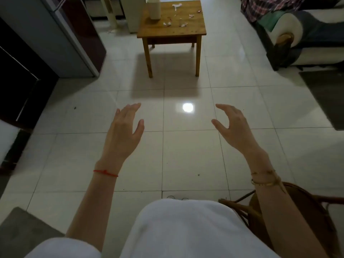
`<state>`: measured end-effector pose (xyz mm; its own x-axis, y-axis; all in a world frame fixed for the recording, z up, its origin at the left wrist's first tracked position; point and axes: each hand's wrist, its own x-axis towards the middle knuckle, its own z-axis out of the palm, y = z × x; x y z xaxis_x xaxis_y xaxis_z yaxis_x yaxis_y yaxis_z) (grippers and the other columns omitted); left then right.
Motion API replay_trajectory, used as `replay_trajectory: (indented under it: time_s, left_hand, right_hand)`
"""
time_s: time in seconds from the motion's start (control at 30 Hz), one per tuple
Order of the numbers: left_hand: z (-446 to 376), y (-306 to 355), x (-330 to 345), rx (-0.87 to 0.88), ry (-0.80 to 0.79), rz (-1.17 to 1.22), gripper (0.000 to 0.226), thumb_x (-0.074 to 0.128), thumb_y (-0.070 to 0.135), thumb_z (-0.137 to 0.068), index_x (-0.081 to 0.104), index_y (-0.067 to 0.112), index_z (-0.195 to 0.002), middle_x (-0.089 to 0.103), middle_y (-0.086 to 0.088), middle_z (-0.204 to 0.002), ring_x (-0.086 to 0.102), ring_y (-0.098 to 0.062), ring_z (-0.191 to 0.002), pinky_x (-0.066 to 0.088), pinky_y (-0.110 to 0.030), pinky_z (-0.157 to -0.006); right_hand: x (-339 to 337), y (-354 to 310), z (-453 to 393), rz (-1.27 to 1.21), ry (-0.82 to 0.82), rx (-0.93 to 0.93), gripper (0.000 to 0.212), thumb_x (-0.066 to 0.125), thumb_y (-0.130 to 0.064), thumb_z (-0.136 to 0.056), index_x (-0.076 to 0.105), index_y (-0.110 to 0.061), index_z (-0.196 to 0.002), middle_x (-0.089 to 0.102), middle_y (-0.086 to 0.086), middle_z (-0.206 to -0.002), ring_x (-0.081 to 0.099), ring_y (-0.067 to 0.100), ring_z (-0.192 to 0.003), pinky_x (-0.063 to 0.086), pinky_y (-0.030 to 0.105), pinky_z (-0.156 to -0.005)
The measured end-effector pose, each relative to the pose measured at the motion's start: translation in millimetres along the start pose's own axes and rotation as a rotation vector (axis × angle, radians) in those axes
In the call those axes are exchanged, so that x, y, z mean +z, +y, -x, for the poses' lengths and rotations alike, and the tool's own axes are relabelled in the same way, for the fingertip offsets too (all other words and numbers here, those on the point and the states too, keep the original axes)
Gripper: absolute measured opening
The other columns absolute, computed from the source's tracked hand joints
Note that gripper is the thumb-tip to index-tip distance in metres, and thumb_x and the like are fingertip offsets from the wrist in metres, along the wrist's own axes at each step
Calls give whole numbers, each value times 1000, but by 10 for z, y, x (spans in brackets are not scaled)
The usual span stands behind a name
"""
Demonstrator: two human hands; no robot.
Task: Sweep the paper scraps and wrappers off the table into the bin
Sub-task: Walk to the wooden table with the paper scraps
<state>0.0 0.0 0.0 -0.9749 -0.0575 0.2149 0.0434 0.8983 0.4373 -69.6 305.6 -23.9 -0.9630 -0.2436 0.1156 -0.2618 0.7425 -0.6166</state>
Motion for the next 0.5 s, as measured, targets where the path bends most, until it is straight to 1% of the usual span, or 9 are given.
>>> replay_trajectory:
  time_s: [0.07, 0.3, 0.4, 0.5]
  left_hand:
    - [-37, 5, 28, -7, 12, 3, 48, 42, 26, -96, 35, 14, -142, 45, -6, -144, 36, -20, -137, 13, -33, -119]
    - [-250, -92, 200, -31, -3, -7, 48, 43, 24, -96, 37, 14, -141, 46, -6, -143, 38, -20, -135, 14, -33, -119]
    - [-509, -187, 303, -36, -8, -8, 47, 44, 24, -95, 38, 13, -140, 47, -7, -142, 41, -20, -133, 13, -31, -119]
    - [-902, -328, 417, -51, -19, 2, 46, 45, 23, -95, 39, 13, -140, 48, -7, -141, 42, -21, -133, 15, -33, -119]
  right_hand:
    - [-12, 45, -39, 4, 13, 4, 49, 59, -28, -93, 45, -16, -138, 49, 5, -140, 39, 21, -133, 26, 28, -106]
    - [93, 220, -303, 20, -18, 37, 48, 59, -27, -93, 46, -15, -137, 50, 5, -139, 41, 22, -132, 28, 30, -107]
    - [178, 288, -562, 21, -36, 51, 48, 59, -28, -93, 46, -15, -137, 50, 5, -139, 41, 21, -132, 26, 26, -106]
    - [284, 354, -962, 19, -46, 62, 47, 59, -28, -93, 46, -14, -137, 51, 4, -139, 42, 21, -131, 26, 25, -105]
